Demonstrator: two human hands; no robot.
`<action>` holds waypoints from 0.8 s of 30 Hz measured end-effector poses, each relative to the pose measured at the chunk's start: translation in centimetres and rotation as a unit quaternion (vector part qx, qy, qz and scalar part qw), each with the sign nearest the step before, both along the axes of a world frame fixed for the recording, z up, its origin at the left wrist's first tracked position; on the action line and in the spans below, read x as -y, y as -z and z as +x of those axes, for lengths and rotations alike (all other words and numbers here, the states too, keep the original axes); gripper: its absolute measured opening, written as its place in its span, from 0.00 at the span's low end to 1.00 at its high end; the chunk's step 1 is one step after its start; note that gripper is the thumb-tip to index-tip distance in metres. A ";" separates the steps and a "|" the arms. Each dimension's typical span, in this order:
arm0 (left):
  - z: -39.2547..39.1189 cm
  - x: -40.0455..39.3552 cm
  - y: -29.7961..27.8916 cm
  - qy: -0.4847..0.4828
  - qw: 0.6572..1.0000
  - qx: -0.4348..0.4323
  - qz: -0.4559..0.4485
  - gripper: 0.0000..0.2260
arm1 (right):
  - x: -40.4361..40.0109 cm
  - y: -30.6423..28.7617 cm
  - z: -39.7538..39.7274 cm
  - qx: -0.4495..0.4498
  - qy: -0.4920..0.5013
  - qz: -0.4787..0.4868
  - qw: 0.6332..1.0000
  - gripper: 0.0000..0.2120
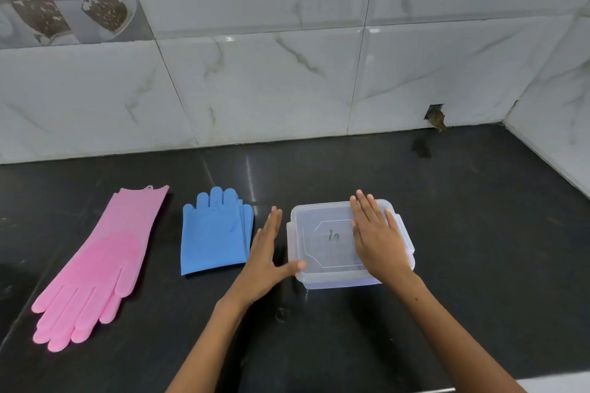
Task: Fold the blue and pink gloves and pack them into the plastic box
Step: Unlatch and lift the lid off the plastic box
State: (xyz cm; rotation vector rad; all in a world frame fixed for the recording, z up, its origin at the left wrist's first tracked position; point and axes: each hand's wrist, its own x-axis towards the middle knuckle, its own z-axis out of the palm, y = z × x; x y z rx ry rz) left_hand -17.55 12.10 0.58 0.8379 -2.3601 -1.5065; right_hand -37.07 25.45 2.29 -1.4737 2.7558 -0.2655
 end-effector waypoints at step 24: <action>-1.0 -0.8 0.4 0.036 0.997 -0.069 -0.015 0.69 | 0.9 -3.8 -0.9 0.061 -0.278 0.132 0.949 0.57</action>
